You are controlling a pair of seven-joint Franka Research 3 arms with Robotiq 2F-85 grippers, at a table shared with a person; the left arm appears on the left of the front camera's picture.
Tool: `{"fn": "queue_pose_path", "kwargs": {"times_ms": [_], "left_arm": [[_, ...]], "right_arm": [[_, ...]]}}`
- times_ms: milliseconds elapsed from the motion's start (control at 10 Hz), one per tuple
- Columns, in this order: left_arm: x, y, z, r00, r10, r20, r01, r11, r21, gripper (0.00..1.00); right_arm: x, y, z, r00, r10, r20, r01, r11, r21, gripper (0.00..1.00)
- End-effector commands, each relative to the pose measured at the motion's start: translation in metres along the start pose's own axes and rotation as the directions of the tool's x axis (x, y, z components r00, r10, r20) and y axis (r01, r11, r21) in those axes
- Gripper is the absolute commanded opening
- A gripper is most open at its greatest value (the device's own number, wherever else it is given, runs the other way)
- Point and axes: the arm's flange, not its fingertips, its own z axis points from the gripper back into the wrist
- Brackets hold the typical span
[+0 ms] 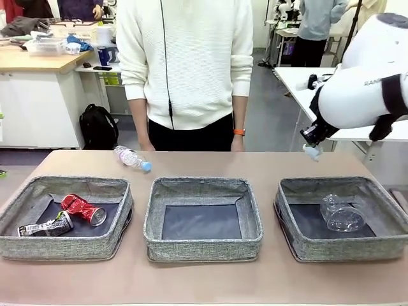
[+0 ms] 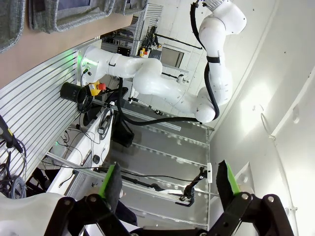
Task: Sort the waste into the appropriate baskets.
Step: Pick up the waste item pointed out by the person.
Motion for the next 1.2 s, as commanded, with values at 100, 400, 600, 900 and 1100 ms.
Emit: {"fn": "queue_pose_path", "kwargs": {"times_ms": [100,400,600,900,1100], "left_arm": [[-0.002,0.001,0.001,1.0,-0.017,-0.016,0.017,1.0,0.009,1.0],[-0.002,0.001,0.001,1.0,-0.017,-0.016,0.017,1.0,0.009,1.0],[-0.002,0.001,0.001,1.0,-0.017,-0.016,0.017,1.0,0.009,1.0],[-0.002,0.001,0.001,1.0,-0.017,-0.016,0.017,1.0,0.009,1.0],[-0.002,0.001,0.001,1.0,-0.017,-0.016,0.017,1.0,0.009,1.0]], "right_arm": [[0.047,0.06,0.07,0.97,-0.144,-0.194,0.154,0.987,0.038,0.06],[0.097,0.158,0.145,0.887,-0.339,-0.313,0.315,0.941,-0.125,0.06],[0.111,0.206,0.173,0.91,-0.326,-0.258,0.323,0.945,-0.053,0.06],[0.129,0.238,0.216,0.942,-0.296,-0.159,0.307,0.951,0.047,0.06],[0.132,0.238,0.236,0.948,-0.291,-0.128,0.301,0.951,0.067,0.06]]}}
